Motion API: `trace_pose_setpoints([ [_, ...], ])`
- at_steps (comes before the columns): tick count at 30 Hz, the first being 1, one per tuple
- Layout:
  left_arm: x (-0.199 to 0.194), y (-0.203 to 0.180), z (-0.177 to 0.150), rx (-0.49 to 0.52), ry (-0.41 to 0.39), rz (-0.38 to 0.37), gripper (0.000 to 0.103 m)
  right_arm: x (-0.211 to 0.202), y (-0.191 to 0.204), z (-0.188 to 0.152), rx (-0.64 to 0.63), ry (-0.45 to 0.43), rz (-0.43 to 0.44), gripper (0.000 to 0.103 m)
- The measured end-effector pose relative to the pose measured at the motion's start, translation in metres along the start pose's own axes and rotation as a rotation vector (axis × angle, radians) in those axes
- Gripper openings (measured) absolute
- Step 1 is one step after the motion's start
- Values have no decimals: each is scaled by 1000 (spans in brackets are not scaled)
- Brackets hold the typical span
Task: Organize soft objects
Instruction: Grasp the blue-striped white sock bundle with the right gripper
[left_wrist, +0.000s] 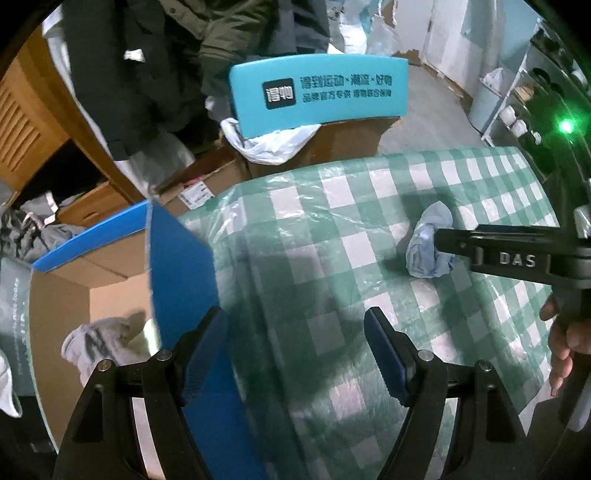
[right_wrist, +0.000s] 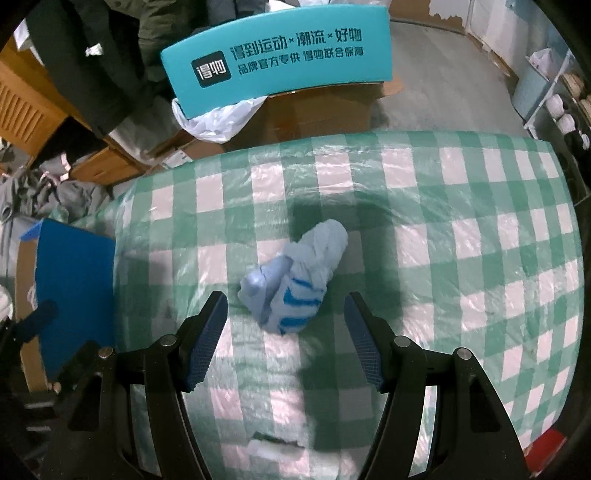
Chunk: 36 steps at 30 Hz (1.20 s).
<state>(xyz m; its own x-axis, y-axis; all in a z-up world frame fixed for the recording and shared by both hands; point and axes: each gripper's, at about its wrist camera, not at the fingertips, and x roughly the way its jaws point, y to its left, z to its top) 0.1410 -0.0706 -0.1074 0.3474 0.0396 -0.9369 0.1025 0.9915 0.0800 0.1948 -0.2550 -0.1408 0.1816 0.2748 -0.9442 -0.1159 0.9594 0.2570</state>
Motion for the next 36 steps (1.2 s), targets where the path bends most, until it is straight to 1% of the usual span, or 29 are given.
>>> trace_pose_setpoints([
  [4, 14, -7, 5, 13, 26, -16, 78, 14, -2, 5, 3, 15, -21, 65],
  [9, 24, -15, 6, 39, 42, -31, 78, 30, -4, 11, 12, 31, -18, 65],
  [18, 37, -19, 2, 48, 72, -58, 78, 53, -2, 5, -26, 86, -36, 65],
  [19, 38, -19, 2, 51, 73, -60, 78, 54, -2, 3, -32, 90, -37, 63],
  [22, 39, -19, -1, 48, 78, -66, 78, 55, -2, 1, -42, 93, -29, 54],
  [25, 39, -19, -2, 43, 82, -76, 78, 51, -1, -2, -60, 89, -39, 50],
  [29, 37, -24, -5, 49, 85, -96, 78, 45, 3, -10, -85, 84, -50, 48],
  [36, 33, -39, -16, 68, 98, -122, 78, 27, -5, -25, -90, 73, -46, 47],
])
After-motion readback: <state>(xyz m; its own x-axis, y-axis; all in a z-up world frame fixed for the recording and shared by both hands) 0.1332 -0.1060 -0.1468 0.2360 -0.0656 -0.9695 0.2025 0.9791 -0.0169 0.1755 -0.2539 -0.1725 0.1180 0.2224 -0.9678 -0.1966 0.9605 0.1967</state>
